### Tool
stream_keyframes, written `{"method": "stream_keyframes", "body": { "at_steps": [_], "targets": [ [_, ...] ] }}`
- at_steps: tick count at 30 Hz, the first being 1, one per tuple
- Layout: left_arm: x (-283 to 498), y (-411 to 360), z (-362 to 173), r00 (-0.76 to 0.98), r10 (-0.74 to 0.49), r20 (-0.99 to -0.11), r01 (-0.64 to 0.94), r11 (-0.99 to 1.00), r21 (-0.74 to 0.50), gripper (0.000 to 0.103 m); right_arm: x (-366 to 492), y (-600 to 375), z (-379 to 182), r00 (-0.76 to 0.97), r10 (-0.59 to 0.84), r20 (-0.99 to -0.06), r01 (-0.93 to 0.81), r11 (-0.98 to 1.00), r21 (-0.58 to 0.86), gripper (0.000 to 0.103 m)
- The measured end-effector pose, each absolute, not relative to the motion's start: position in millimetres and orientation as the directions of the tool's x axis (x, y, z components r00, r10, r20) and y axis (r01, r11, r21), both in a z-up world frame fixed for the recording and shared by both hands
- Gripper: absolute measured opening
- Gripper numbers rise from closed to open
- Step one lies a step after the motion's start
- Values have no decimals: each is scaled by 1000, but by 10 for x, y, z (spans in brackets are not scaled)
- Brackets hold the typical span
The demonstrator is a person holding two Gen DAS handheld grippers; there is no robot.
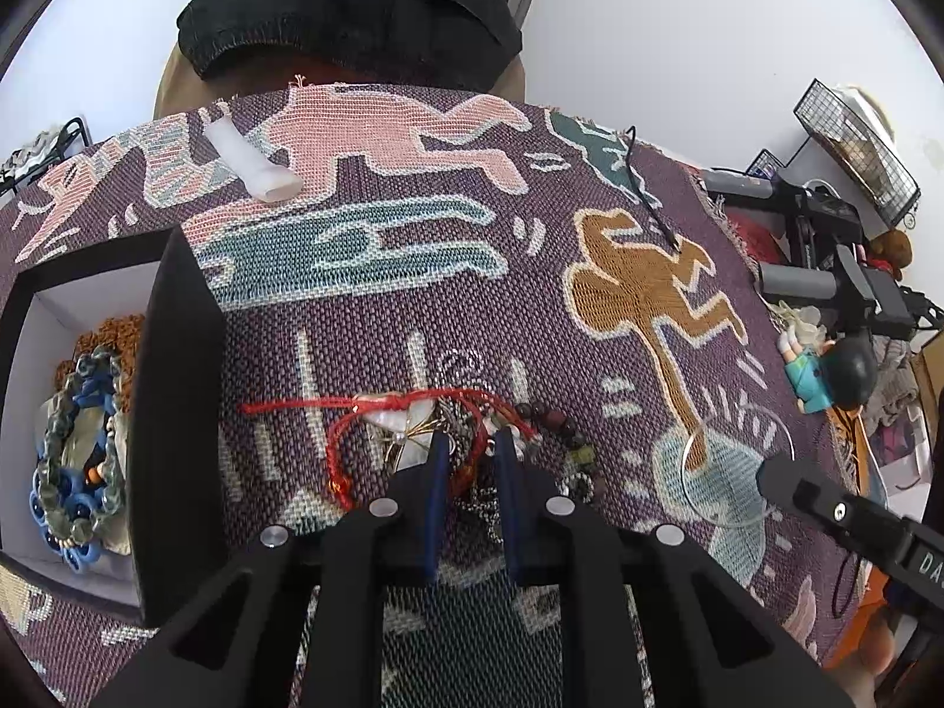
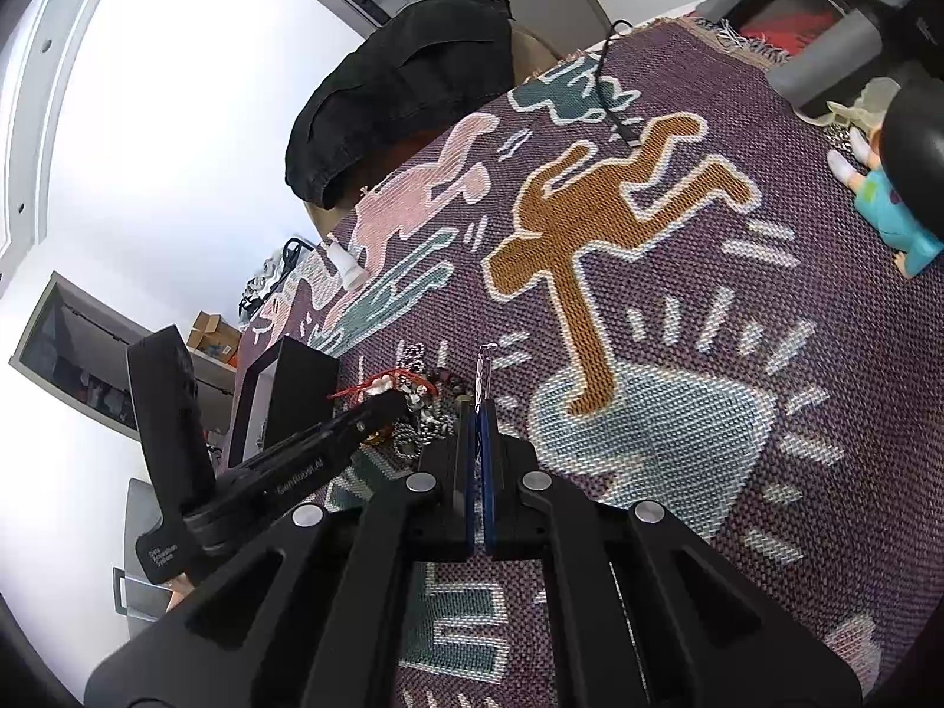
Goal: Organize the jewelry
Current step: 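Grasp the red string bracelet with the left tool, then carry the red string bracelet into the black box and open the left tool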
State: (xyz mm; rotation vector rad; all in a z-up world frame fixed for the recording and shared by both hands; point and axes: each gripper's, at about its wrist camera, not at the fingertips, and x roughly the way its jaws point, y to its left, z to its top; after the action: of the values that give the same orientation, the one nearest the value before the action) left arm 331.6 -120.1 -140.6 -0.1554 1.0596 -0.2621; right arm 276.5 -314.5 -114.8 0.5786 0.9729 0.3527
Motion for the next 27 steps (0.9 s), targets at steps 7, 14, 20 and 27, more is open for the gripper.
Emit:
{"method": "stream_keyframes", "body": {
  "at_steps": [7, 14, 20, 27],
  "targets": [
    [3310, -1094, -1337, 465, -321, -825, 123, 946, -300, 4, 2741, -3220, -1160, 530, 521, -669, -17, 795, 607, 4],
    [3217, -968, -1067, 488, -352, -799, 145, 935, -324, 4, 2725, -3155, -1060, 538, 532, -653, -37, 789, 613, 4],
    [3092, -791, -721, 539, -358, -763, 155, 932, -328, 4, 2709, -3047, -845, 555, 540, -632, -72, 789, 610, 4],
    [2961, -497, -385, 593, -343, -728, 150, 936, -318, 4, 2685, -2798, -602, 562, 555, -613, -128, 791, 598, 4]
  ]
}}
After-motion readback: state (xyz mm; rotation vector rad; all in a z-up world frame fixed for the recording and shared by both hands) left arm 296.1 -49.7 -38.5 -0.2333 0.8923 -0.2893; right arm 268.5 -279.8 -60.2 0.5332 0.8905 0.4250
